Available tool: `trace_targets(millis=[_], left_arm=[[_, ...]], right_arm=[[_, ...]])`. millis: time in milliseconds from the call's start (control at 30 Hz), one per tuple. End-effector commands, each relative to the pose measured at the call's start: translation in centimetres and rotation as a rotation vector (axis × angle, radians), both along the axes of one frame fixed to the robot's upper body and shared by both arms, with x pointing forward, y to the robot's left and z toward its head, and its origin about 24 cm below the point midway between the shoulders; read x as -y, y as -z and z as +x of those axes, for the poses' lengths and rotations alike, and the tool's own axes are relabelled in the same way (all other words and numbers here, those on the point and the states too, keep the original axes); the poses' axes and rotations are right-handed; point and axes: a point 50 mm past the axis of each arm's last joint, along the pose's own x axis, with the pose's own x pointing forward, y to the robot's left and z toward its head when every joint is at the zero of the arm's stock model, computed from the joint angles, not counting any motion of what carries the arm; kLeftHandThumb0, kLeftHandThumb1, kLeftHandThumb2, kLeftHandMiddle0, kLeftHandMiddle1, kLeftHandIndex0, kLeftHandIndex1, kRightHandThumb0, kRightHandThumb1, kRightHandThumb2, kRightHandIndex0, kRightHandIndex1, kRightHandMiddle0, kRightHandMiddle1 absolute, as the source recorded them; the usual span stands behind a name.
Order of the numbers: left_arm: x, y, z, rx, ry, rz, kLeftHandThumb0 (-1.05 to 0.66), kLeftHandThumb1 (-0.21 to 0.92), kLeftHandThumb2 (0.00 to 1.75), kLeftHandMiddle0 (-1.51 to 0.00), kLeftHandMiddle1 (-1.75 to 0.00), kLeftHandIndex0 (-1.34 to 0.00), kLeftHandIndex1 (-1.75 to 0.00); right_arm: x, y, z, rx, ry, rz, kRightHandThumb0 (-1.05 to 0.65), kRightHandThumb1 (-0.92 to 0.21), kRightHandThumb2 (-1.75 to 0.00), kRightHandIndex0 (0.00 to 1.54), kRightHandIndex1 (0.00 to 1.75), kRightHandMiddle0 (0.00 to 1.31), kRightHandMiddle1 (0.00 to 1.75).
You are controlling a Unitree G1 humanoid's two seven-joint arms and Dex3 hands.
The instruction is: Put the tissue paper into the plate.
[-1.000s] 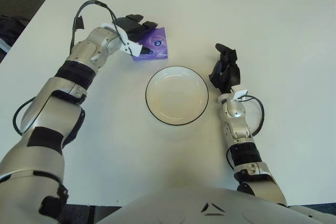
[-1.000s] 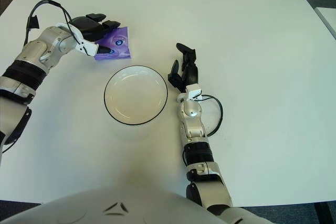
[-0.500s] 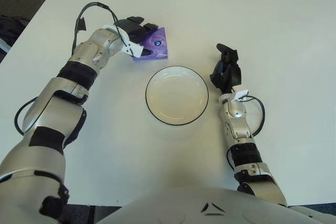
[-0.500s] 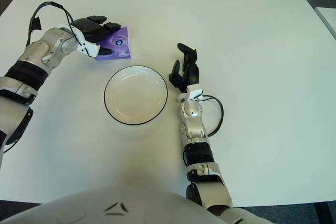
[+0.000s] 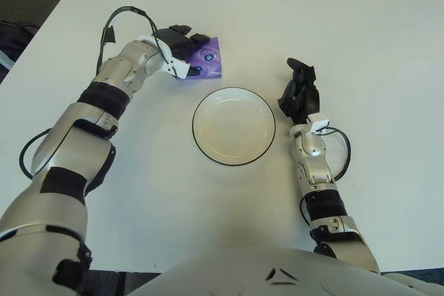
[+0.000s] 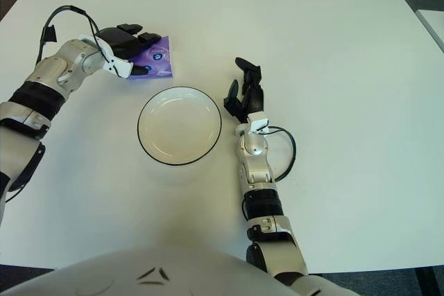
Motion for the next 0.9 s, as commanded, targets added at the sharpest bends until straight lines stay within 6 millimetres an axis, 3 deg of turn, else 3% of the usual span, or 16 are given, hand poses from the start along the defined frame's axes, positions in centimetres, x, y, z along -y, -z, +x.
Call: trace_targets(millis=[0,867], left_arm=[[-0.1,1.1,-0.1,-0.029,0.006,0.035,-0.96,0.92,0.86,-0.09,-0.02,0.0,-0.2],[0.5,3.7,-0.2,-0.051,0.016,0.038,-0.93,0.92,0.83,-0.1,-0.02,0.0,-0.2]], right_arm=[[0.9,3.7,-1.4,-0.188,0.041,0.017,-0.58,-0.92,-0.91,0.4,0.07,0.0,0.9],[0.9,3.8,-1.8,-0.184,0.053,0.018,-0.58,-0.92,-0.92,0.4,0.08,0.0,0.89]])
